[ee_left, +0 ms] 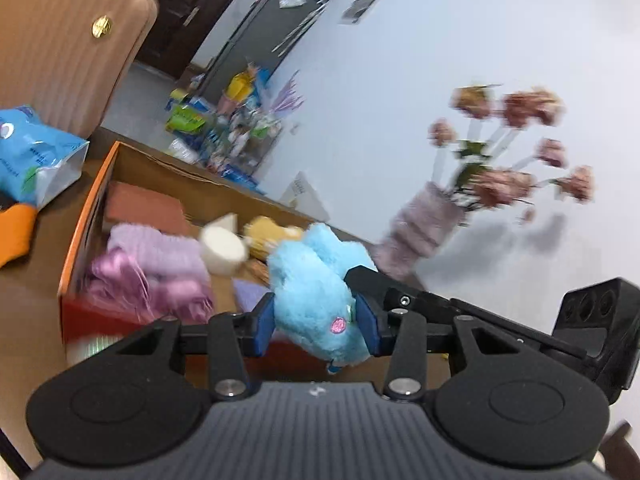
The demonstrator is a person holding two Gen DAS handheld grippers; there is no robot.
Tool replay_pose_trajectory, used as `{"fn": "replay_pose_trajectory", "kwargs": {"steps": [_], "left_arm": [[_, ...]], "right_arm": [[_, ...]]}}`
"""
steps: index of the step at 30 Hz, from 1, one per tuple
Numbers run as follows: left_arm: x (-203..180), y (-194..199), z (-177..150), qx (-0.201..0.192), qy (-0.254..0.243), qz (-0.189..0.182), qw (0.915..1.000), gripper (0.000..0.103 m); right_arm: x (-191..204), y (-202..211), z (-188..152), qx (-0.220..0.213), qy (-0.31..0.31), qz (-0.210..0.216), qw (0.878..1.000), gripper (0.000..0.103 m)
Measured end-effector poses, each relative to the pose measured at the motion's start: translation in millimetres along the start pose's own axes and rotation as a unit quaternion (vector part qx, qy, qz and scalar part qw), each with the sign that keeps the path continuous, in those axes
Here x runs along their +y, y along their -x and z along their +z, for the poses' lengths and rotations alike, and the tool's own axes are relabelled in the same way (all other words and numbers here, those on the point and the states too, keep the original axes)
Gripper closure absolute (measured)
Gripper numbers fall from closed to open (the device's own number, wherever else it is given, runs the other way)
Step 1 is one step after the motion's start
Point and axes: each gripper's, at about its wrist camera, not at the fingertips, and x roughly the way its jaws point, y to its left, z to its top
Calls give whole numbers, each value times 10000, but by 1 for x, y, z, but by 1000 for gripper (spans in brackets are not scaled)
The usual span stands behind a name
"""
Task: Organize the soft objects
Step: 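Carry the blue plush toy into the box and release it, then withdraw both grippers from the box toward the remaining items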
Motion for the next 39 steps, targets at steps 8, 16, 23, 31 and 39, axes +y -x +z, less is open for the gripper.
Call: {"fn": "replay_pose_trajectory", "kwargs": {"steps": [8,16,23,31,39], "left_arm": [[29,-65,-3,620,-849,876,9906,69],[23,-70,-10,710,-1159,1108,9845,71],[-6,3,-5,317,-1564,1014,9820,71],[-43,120,-12,-498,-2234,1906,9546,56],[-65,175,-33,-1139,-2285,2421,9361,16]], "right_arm": [[-35,-128,-12,1330,237,-617,9889,91],[-33,-122,-15,1527,458,-996,9822,91],[-19,-45,3,945,423,-862,9909,84],[16,67,29,-95,784,-1313,9882,10],[33,122,9,-509,1029,-1590,9806,11]]}}
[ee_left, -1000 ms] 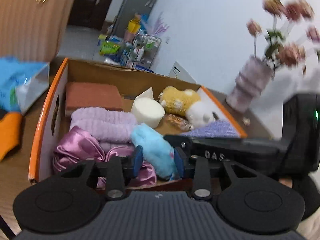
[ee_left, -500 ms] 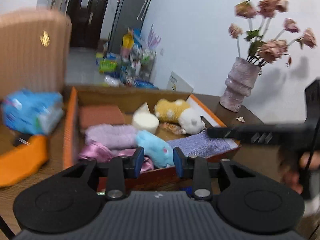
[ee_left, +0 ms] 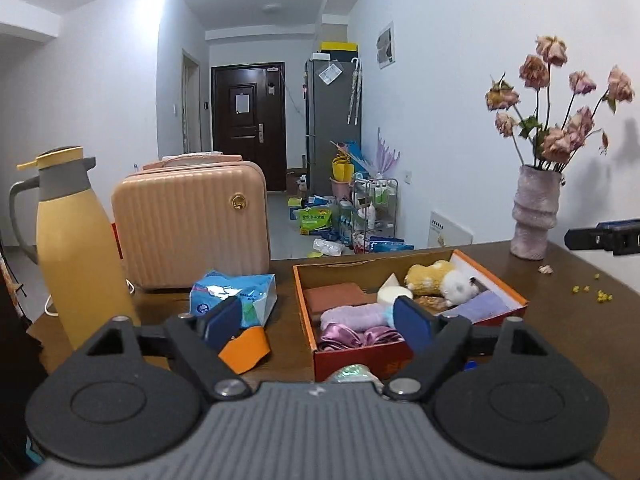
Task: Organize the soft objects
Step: 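Withdraw both grippers from the box toward the remaining items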
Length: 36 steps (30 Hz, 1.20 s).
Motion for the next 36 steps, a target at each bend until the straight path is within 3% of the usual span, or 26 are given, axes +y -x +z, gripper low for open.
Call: {"fn": "replay_pose_trajectory", "kwargs": {"steps": [8,16,20,26,30,36], "left_arm": [[-4,49,-21,-203,218,52,9995,13],[-16,108,-96,-148,377,-80,9991,9],[-23,139,-133,-151,539,-80,9984,5],[-26,165,-179,150,696,-166,9973,2],[-25,166,-183,188,653,-188,9975,0],[-26,151,-174,225,641,-218,9975,0]], "right_arm": [[17,49,-22,-227,57,23,9997,9],[49,109,-118,-413,78,72,9991,9],[67,133,-168,-203,23,174,9996,8],[84,165,-224,103,-335,388,9986,8],[93,169,-228,138,-80,344,9993,8],[89,157,-221,126,-183,373,9991,8]]}}
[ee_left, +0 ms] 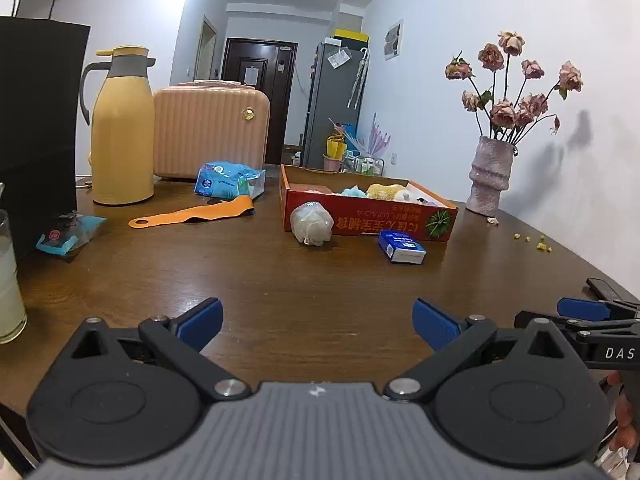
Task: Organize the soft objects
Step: 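Withdraw both grippers from the box toward the remaining items, then grasp the white wrapped ball with the left gripper while the right grasps the tissue pack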
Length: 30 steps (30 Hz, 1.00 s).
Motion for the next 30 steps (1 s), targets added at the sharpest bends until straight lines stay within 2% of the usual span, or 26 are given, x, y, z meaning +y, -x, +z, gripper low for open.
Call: {"fn": "replay_pose_trajectory", "kwargs": {"steps": [7,12,20,25,30], "left_arm": [[-3,-40,10,259,-29,-65,9996,0],[-7,-84,26,406,-141,-118,9990,0],[-17,-161,60,516,-409,-306,9974,0],[-16,-217,78,588,-555,-258,9964,0],[-11,-272,88,790,-730,-46,9942,1]], "right_arm": [[-19,-35,16,212,-165,-39,9996,9],[-34,-68,31,433,-252,-38,9987,16],[-55,-138,66,601,-201,72,9980,18],[-60,-188,81,731,-56,144,9972,20],[-66,-235,95,866,-66,266,9959,26]]}}
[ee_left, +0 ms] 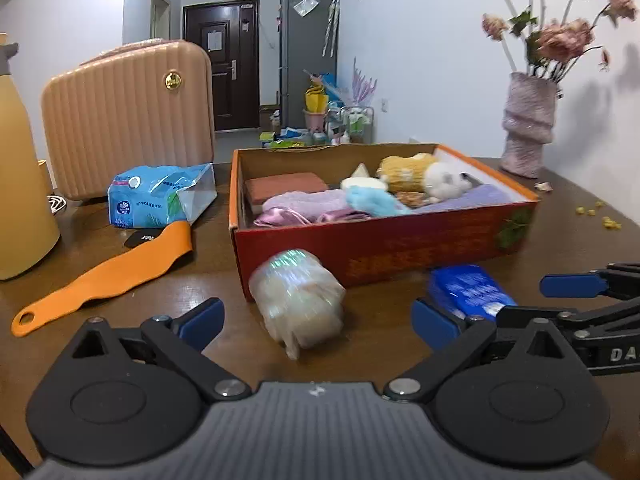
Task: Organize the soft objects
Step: 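Grasp the white wrapped ball with the left gripper while the right grasps the tissue pack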
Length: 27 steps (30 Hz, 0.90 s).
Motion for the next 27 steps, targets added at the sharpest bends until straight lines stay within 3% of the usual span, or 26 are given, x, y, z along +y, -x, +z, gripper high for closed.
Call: {"fn": "replay_pose_trajectory", "kwargs": {"steps": [3,6,8,10,15,17,19,21,24,27], "left_arm": [[9,-21,6,19,149,-46,9999,7],[18,-37,6,94,391,-70,9992,24],[20,-43,0,233,447,-194,9985,46],[14,-43,-6,211,237,-300,9990,50],[-12,-28,-13,176,-193,-1147,9931,47],[-19,-24,-16,212,-392,-1324,9902,36],[-21,-22,-16,118,-452,-1162,9921,28],[-14,-22,-15,34,-362,-909,9952,27],[-2,-25,-11,110,-13,-926,9956,27],[-4,-25,-10,195,-29,-979,9950,27]], "right_arm": [[-3,-20,7,49,42,-20,10000,26],[-6,-35,10,78,30,2,10000,27],[-8,-42,7,58,64,-72,9999,28],[-11,-47,3,138,70,-109,9998,28],[-15,-40,3,-7,127,-287,9995,31],[-15,-40,1,-95,224,-586,9980,31],[-16,-38,1,-210,313,-904,9952,31],[-21,-33,3,-320,192,-871,9955,31],[-26,-32,5,-309,27,-688,9972,31],[-23,-36,3,-240,90,-699,9972,31]]}}
